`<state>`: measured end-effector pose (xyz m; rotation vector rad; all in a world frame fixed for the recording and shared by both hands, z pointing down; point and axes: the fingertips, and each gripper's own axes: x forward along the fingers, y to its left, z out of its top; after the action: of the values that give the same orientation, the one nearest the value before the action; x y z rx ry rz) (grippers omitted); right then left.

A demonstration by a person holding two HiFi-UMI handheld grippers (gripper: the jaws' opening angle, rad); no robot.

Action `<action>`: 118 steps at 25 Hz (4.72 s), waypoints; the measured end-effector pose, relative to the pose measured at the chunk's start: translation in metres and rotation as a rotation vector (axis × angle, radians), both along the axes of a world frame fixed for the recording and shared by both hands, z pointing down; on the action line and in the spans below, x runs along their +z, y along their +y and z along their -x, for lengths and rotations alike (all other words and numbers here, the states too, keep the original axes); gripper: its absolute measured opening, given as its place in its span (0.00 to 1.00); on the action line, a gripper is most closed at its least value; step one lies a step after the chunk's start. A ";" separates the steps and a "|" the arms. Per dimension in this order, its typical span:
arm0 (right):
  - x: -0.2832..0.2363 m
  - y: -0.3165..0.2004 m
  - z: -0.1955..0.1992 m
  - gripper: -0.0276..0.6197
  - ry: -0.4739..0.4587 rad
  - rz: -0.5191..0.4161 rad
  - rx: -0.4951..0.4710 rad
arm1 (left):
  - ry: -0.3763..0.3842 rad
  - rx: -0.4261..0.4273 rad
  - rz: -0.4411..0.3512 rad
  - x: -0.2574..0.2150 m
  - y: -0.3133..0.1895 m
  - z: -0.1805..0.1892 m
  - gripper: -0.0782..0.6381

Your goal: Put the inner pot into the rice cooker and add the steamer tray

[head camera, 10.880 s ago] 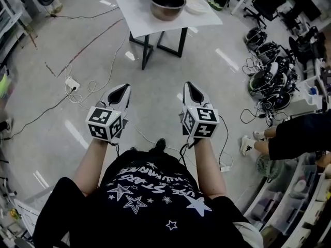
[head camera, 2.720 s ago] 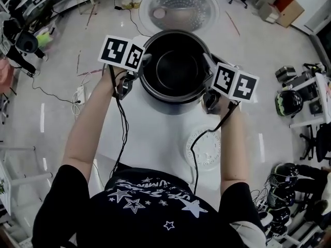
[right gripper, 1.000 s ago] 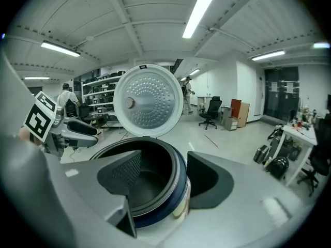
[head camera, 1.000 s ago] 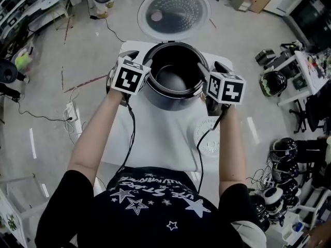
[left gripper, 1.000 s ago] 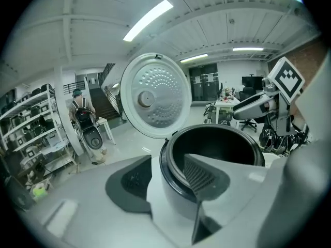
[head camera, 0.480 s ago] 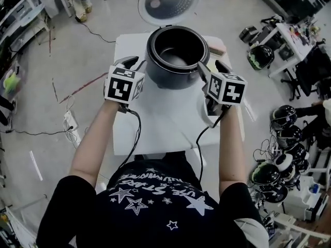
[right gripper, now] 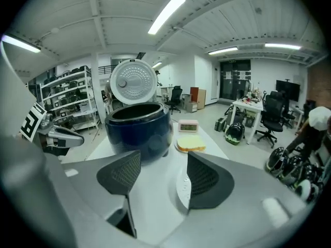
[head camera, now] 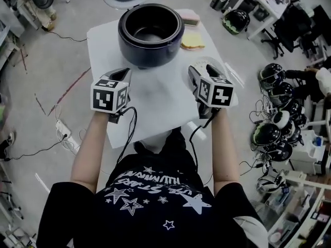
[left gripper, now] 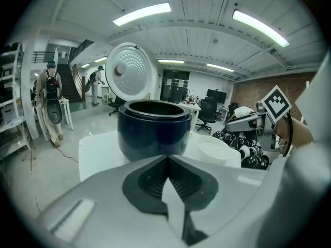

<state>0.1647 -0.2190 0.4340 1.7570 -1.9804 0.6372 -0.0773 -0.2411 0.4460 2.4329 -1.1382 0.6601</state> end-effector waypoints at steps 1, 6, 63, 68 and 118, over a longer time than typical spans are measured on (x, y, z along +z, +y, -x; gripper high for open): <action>0.005 0.005 -0.009 0.50 0.008 0.008 0.016 | -0.001 0.010 0.012 0.006 0.002 -0.006 0.11; 0.034 0.023 -0.058 0.50 0.052 0.059 0.082 | -0.017 0.049 0.062 0.031 0.010 -0.038 0.11; 0.126 -0.045 -0.217 0.13 -0.198 0.253 -0.033 | -0.051 -0.112 0.164 0.090 -0.003 -0.174 0.11; 0.072 -0.066 -0.203 0.13 -0.213 0.156 -0.082 | -0.033 -0.142 0.091 0.061 -0.011 -0.158 0.11; -0.013 -0.272 0.063 0.13 -0.089 0.101 -0.474 | 0.004 -0.487 -0.116 -0.023 -0.035 0.042 0.11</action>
<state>0.1016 -0.4909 0.4211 1.1526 -2.2691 0.6423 -0.1192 -0.2761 0.4227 2.1120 -1.7244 0.4420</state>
